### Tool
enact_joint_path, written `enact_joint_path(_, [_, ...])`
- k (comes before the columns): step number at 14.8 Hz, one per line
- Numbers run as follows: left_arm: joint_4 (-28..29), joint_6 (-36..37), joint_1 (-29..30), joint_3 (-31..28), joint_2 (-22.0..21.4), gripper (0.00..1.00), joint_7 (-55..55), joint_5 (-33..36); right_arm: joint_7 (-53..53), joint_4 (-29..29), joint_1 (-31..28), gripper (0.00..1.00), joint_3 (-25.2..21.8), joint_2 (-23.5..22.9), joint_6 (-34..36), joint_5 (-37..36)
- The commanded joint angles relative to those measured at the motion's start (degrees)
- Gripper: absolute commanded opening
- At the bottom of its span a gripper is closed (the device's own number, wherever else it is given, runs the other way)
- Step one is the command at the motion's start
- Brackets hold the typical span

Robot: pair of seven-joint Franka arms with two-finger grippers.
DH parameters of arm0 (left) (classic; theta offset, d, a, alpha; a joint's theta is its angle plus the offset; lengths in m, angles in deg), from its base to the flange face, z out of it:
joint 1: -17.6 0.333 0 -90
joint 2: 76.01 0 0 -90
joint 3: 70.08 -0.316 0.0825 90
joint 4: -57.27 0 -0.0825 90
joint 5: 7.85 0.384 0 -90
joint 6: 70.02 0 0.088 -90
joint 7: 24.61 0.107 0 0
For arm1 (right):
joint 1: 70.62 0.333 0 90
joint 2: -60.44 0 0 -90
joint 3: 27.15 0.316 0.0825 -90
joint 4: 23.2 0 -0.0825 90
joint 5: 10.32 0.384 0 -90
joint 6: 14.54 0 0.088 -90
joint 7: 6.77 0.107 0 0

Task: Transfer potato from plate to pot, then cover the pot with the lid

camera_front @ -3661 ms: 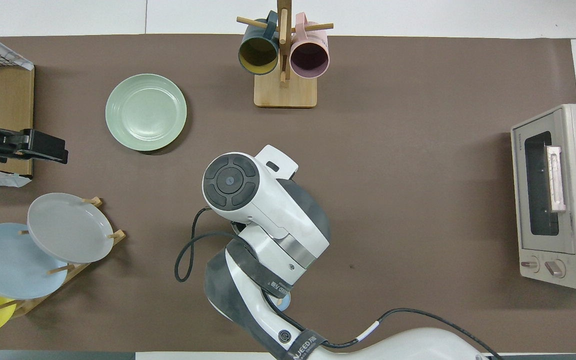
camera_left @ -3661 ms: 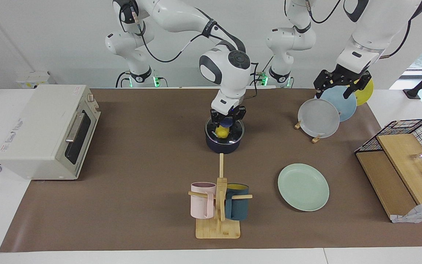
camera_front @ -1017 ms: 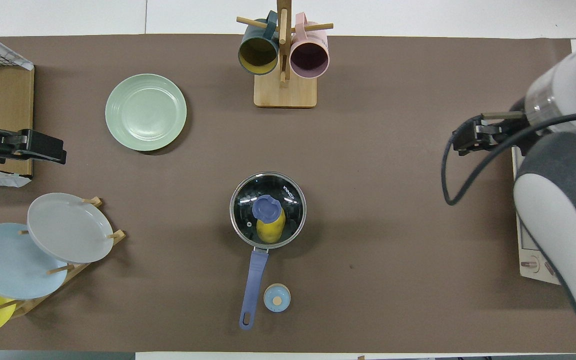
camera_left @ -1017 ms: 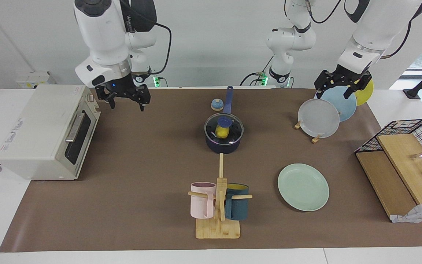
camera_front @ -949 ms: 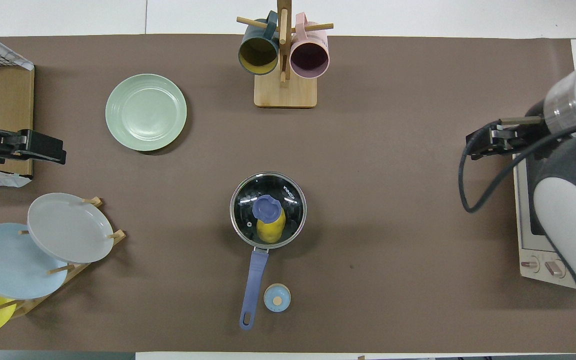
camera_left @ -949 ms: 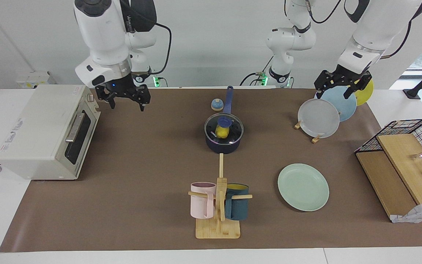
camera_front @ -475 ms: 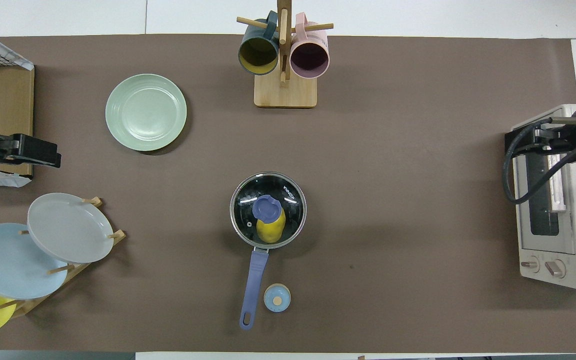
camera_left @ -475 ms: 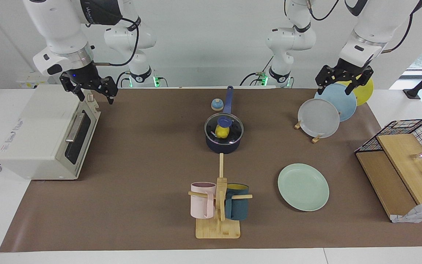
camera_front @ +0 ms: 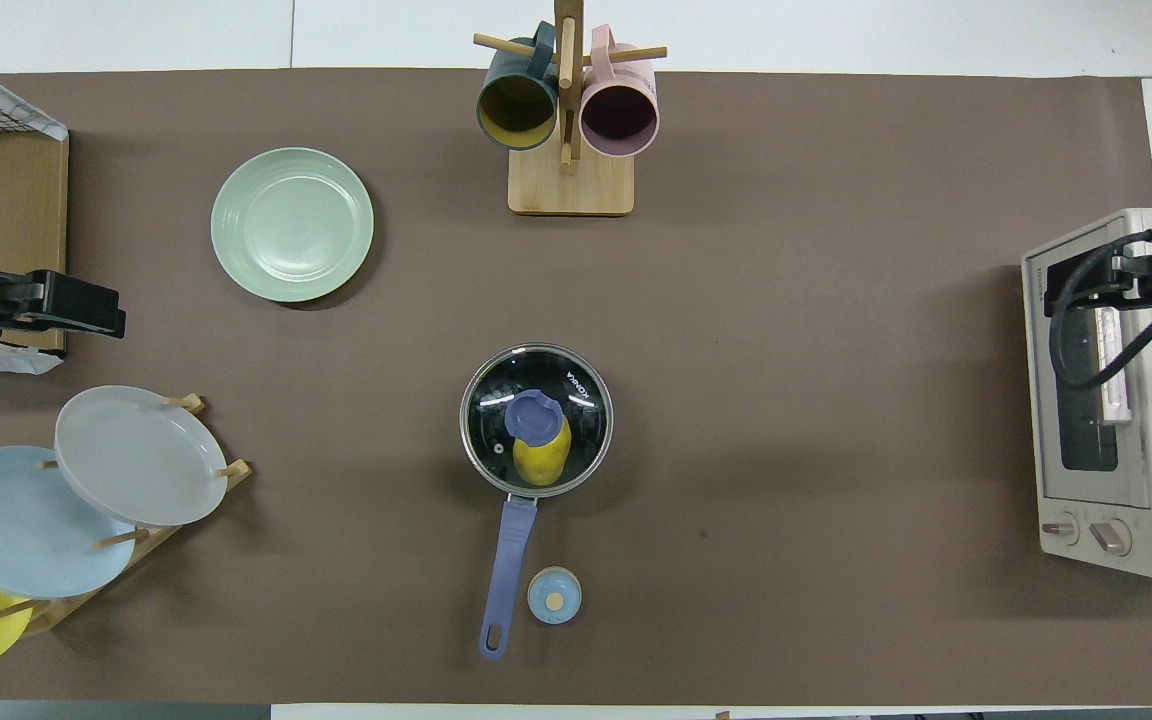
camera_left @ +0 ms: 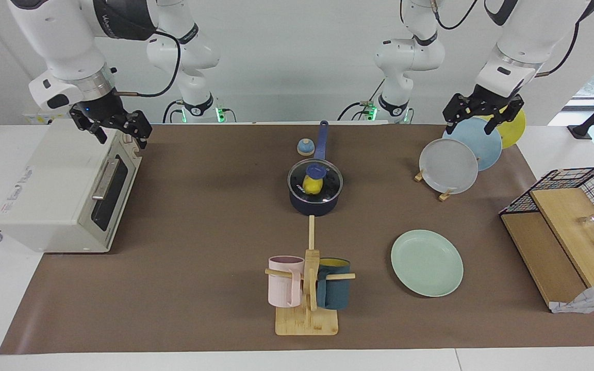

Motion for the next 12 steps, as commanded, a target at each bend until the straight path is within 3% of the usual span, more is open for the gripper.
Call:
enact_joint_path(1, [1.98, -1.25, -0.25, -0.40, -1.69, 1.00, -0.51, 0.62, -0.95, 0.75, -0.55, 1.00, 0.26, 0.52, -0.45, 1.14])
enact_joint_path(12, [2.07, -1.42, -0.25, -0.40, -1.69, 1.00, -0.51, 0.53, -1.57, 0.92, -1.43, 1.00, 0.26, 0.60, 0.70, 1.14])
